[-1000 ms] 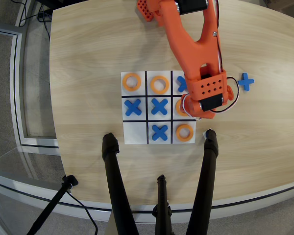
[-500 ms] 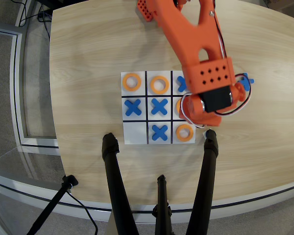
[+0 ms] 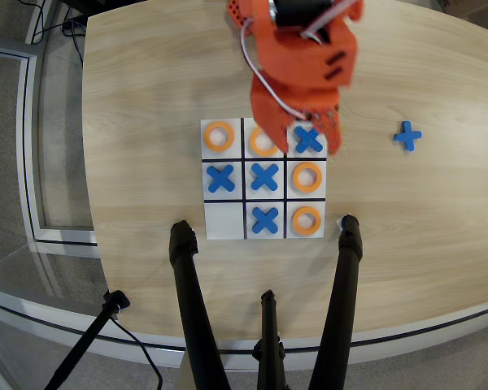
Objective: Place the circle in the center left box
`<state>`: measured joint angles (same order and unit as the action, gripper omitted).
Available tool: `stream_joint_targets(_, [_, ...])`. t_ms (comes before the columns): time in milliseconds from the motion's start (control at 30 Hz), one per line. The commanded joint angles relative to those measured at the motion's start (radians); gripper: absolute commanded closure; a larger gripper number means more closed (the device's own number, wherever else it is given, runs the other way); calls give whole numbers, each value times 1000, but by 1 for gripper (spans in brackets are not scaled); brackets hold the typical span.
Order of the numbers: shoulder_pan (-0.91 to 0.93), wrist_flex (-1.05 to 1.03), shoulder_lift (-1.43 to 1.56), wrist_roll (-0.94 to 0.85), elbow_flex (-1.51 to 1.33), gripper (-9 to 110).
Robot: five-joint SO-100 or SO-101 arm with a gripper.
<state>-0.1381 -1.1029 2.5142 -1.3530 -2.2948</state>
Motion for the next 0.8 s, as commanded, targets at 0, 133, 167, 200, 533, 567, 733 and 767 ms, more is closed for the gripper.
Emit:
stream_joint_targets(0, [6,12,268,-40,-195,79])
stream_joint_targets(133, [20,5,465,-77,-367,79])
stream_joint_targets(167, [25,5,503,-87,-405,79])
stream_joint_targets(200, [29,5,537,-97,-445,79])
stream_joint_targets(533, [98,-6,841,-149,-850,91])
stream_joint_targets(567, [100,-6,841,-150,-874,92])
stream_joint_targets(733, [118,-94,842,-141,-907,102])
stream_joint_targets(767, [133,-115,842,-141,-908,102])
